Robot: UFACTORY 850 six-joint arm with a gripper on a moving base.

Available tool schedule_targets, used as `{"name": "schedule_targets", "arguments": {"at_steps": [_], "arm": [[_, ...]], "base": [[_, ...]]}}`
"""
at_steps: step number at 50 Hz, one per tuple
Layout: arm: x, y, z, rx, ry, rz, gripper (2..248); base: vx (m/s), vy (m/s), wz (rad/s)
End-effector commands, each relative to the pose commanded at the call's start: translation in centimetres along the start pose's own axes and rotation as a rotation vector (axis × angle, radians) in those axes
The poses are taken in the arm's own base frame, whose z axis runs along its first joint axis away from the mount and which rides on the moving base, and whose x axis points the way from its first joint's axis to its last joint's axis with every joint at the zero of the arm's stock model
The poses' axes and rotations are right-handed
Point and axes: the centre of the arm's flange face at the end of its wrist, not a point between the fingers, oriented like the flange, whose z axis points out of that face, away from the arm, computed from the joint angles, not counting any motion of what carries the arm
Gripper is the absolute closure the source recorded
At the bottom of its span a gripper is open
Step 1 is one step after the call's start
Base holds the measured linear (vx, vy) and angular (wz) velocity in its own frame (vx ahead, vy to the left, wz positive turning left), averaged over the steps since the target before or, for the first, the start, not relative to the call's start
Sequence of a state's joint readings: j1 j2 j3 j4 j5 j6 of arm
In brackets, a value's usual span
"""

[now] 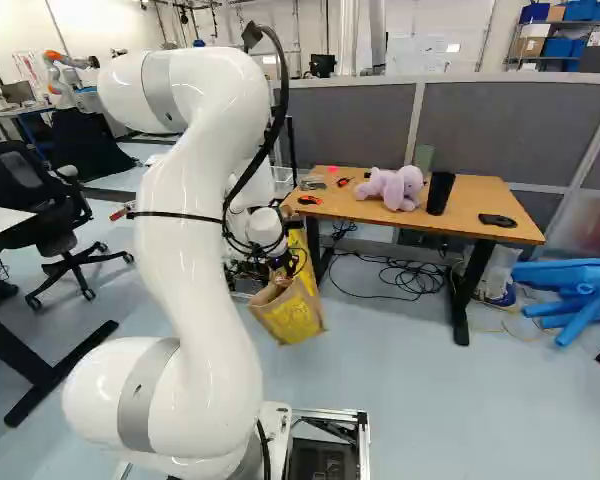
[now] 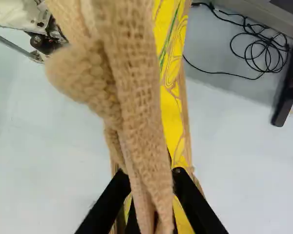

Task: Pick up the bag on the ground and place it on the table

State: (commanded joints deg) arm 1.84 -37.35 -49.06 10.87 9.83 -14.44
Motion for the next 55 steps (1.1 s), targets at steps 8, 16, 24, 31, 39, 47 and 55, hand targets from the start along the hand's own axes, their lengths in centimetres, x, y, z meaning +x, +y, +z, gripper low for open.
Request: {"name": "schedule_targets", "arguments": {"at_steps": [8,16,24,31,39,47,55], "arm": [[0.0,0.0,-1.1,0.002,0.001,0.0,228],[-0.1,0.0,-2.3,0.008,-0.009,0.001,228],[-0.3,0.0,-3.4,0.016,-0.03,0.001,228],[-0.6,-0.1,-4.4,0.025,-0.052,0.001,228],[-0.9,-0.1,-5.6,0.035,-0.077,0.001,228],[-1.2,-0.2,-6.8,0.044,-0.102,0.001,228],[-1.5,-0.3,-8.1,0.054,-0.126,0.001,228]], "base": [[0.0,0.0,0.0],[0.0,0.0,0.0],[0.0,0.0,0.0],[0.0,0.0,0.0],[0.0,0.0,0.0],[0.0,0.0,0.0],[0.0,0.0,0.0]]}}
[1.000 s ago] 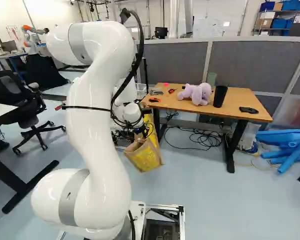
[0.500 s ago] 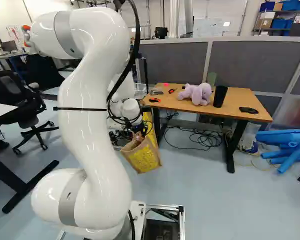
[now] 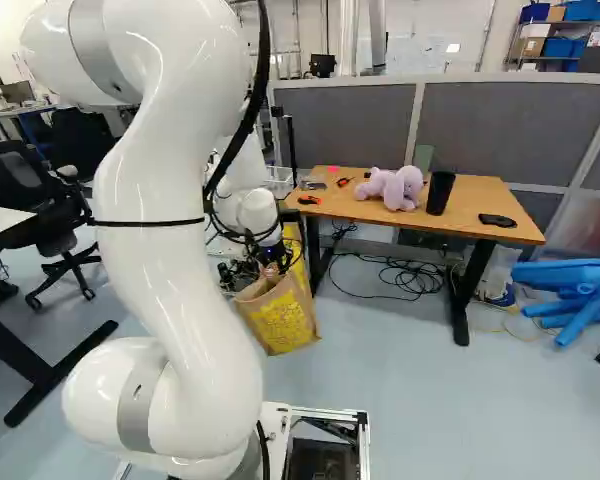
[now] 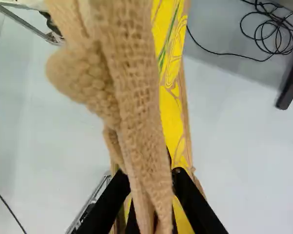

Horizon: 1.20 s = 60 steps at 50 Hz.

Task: Pick up the bag on the ground and place it on the table

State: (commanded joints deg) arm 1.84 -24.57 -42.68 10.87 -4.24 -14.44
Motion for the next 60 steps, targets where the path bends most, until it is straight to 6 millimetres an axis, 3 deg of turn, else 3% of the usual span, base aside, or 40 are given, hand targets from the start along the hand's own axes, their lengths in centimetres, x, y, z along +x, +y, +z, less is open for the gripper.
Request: {"name": "schedule_targets", "arguments": {"at_steps": [60], "arm": [[-1.7,-0.5,-8.7,0.039,-0.026,-0.005,228]], "base": [[0.0,0.0,0.0]]}}
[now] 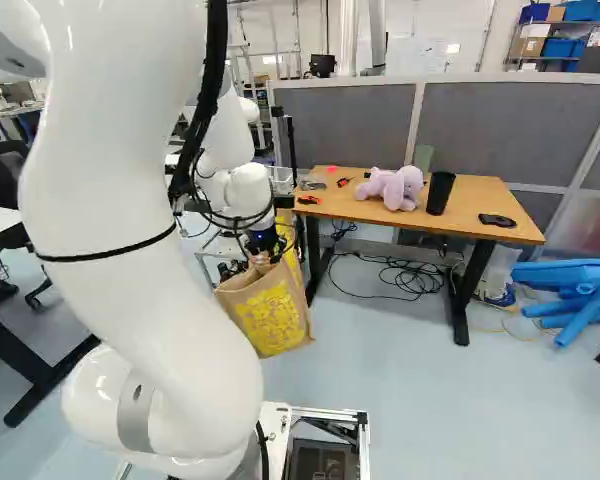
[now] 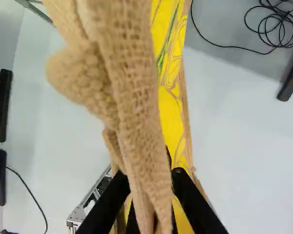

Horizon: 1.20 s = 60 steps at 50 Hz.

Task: Pick up the bag on the ground and place it on the table

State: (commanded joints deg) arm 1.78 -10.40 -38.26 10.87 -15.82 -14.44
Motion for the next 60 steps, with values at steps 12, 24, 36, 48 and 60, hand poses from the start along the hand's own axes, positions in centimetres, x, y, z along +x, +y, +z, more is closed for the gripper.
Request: {"name": "schedule_targets", "arguments": {"at_steps": [12,24,36,48,60], "arm": [[-0.3,-0.2,-1.7,0.008,-0.002,-0.002,228],[-0.3,-0.3,-3.3,0.016,-0.007,-0.004,228],[-0.3,-0.4,-5.0,0.025,-0.013,-0.006,228],[-0.3,-0.6,-6.6,0.035,-0.022,-0.009,228],[-0.3,-0.7,-8.3,0.046,-0.04,-0.012,228]], "base": [[0.0,0.0,0.0],[0.0,0.0,0.0],[0.0,0.0,0.0],[0.0,0.0,0.0],[0.0,0.0,0.0]]}}
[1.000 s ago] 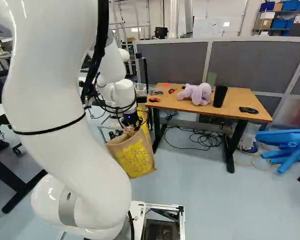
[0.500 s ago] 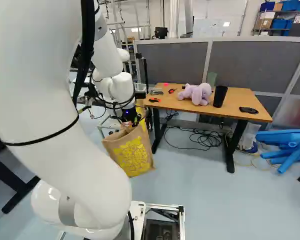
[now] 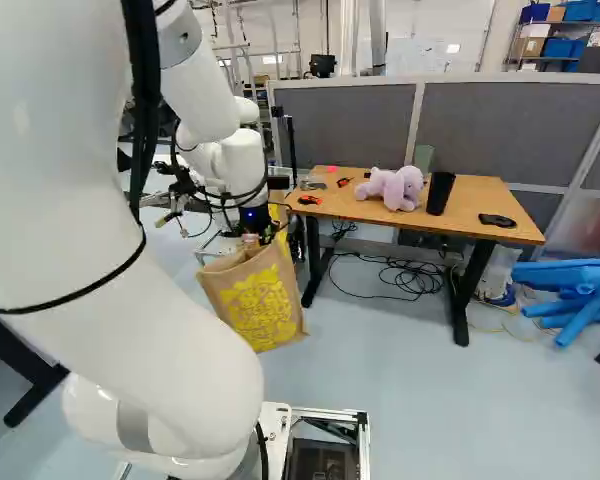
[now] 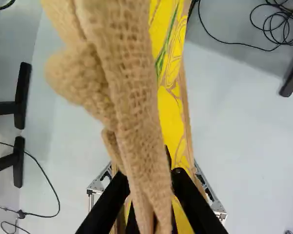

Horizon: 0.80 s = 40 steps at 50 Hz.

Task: Pick up the bag on the ground and place it on the table

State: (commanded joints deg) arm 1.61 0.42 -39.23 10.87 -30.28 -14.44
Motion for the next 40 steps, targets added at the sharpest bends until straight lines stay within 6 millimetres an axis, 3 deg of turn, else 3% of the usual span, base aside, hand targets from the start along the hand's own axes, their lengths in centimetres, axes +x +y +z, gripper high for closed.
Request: {"name": "schedule_targets", "arguments": {"at_steps": [40], "arm": [[-0.5,-0.8,-5.8,0.042,-0.076,-0.014,228]], "base": [[0.0,0.0,0.0]]}}
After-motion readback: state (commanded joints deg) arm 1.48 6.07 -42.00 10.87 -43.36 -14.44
